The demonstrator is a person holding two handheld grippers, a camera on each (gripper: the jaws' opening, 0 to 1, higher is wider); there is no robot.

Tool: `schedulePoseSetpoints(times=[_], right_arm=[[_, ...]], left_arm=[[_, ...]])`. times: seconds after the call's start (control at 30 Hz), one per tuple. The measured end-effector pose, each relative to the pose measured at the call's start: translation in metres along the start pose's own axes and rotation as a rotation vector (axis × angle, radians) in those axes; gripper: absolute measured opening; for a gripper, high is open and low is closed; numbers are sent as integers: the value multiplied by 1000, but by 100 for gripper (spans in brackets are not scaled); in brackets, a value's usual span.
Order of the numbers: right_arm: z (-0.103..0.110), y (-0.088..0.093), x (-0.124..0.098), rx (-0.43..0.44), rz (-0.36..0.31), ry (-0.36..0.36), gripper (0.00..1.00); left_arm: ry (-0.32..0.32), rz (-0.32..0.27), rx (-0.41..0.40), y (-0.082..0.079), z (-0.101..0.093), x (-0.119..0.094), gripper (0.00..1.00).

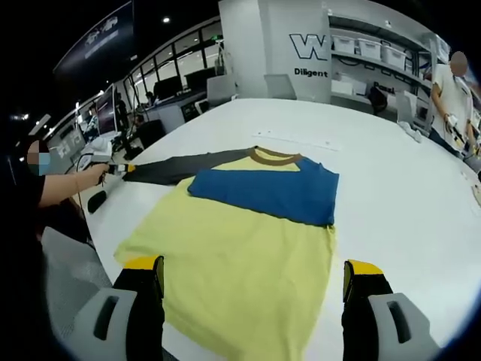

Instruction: Fold the garment on the visible template until the final outline fits inside the template.

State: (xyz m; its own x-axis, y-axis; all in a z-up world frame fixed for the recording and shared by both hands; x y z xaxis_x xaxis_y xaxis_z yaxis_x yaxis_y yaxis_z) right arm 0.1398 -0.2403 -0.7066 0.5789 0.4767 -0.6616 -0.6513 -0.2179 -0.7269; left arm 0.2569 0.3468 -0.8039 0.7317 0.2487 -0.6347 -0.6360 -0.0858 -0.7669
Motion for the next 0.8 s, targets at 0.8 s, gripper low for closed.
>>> schedulePoseSetpoints(times=[0.8], right_arm=[[3,-4,-3,-18,-6,-30,99]], left_arm=[[87,-40,-42,-20,-17,-30,1]])
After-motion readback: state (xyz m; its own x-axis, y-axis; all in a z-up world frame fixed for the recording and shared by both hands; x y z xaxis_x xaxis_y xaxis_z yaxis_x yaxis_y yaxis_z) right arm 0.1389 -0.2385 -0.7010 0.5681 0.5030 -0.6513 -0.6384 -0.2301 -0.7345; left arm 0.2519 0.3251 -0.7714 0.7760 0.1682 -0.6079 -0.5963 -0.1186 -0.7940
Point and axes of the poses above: the point that each gripper's makers call its tool centre point, and the gripper's own axes: x roughly forward along the fingers, z roughly to its left, y roughly out of its underside, the point moved 10 cm from there along -x, roughly backward along the fingers, and after that the axes turned 6 degrees about -y, right-handed, at the moved point
